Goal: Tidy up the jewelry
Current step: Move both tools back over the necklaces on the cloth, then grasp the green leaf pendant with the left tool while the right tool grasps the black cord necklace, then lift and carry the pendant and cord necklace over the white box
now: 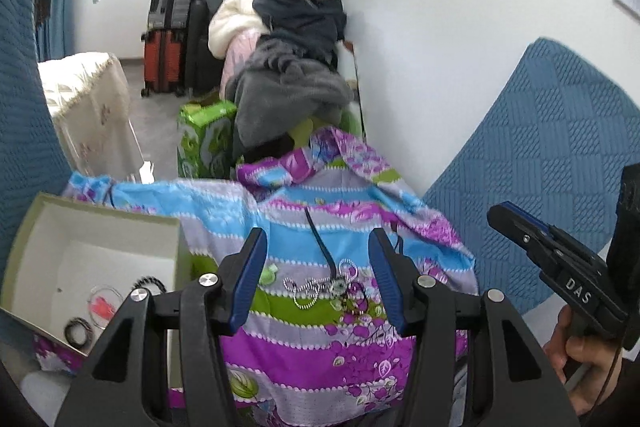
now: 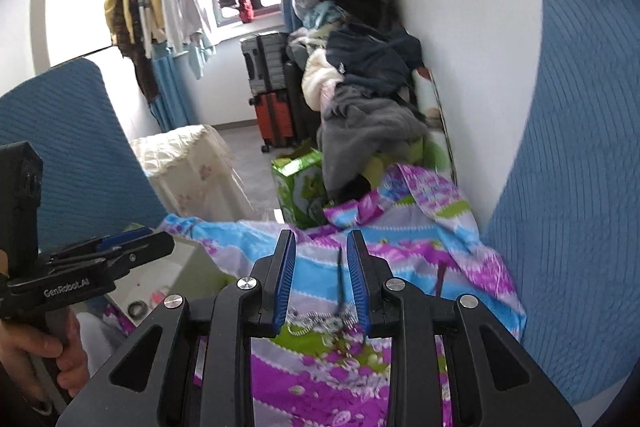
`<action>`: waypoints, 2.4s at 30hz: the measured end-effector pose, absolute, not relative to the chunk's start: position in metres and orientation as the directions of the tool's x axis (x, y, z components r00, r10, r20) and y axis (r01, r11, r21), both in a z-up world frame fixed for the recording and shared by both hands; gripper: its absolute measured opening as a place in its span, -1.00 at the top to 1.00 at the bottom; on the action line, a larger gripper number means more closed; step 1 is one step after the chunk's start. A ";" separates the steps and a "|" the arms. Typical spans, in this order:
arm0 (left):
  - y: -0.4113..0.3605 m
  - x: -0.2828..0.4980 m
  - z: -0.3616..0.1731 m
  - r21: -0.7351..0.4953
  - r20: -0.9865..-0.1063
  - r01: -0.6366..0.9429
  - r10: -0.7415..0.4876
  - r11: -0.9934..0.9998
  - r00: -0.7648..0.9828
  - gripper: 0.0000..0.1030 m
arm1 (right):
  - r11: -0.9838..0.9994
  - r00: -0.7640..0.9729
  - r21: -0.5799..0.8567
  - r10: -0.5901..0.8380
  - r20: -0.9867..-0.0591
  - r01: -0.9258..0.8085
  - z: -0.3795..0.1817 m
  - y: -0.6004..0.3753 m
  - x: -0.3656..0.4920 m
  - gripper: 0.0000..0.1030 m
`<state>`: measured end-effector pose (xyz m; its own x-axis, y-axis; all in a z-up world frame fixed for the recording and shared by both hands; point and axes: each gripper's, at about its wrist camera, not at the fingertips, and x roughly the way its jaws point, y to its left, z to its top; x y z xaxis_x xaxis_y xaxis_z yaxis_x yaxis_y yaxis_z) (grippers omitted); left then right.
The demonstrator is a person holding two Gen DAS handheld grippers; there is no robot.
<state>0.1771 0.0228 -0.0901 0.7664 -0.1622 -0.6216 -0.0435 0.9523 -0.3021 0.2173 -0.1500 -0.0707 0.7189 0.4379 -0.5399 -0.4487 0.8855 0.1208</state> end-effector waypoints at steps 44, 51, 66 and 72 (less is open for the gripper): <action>0.020 0.288 -0.270 -0.209 -0.851 -0.130 -0.115 0.969 0.513 0.30 | 0.831 0.450 0.170 0.444 -0.775 -0.529 -0.273 -0.100 0.343 0.72; 0.014 0.292 -0.277 -0.170 -0.862 -0.108 -0.094 0.980 0.498 0.37 | 0.825 0.454 0.126 0.423 -0.784 -0.551 -0.283 -0.087 0.349 0.72; 0.022 0.289 -0.272 -0.202 -0.843 -0.112 -0.114 0.973 0.525 0.67 | 0.833 0.487 0.037 0.358 -0.796 -0.552 -0.281 -0.079 0.341 0.88; 0.026 0.280 -0.261 -0.245 -0.829 -0.123 -0.142 0.962 0.541 0.67 | 0.842 0.503 0.052 0.369 -0.781 -0.537 -0.267 -0.082 0.333 0.88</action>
<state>0.2800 0.0259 -0.2610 0.5407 -0.1422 -0.8291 -0.1230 0.9617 -0.2451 0.3332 -0.0819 -0.2671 0.5031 0.3694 -0.7813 -0.5374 0.8417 0.0520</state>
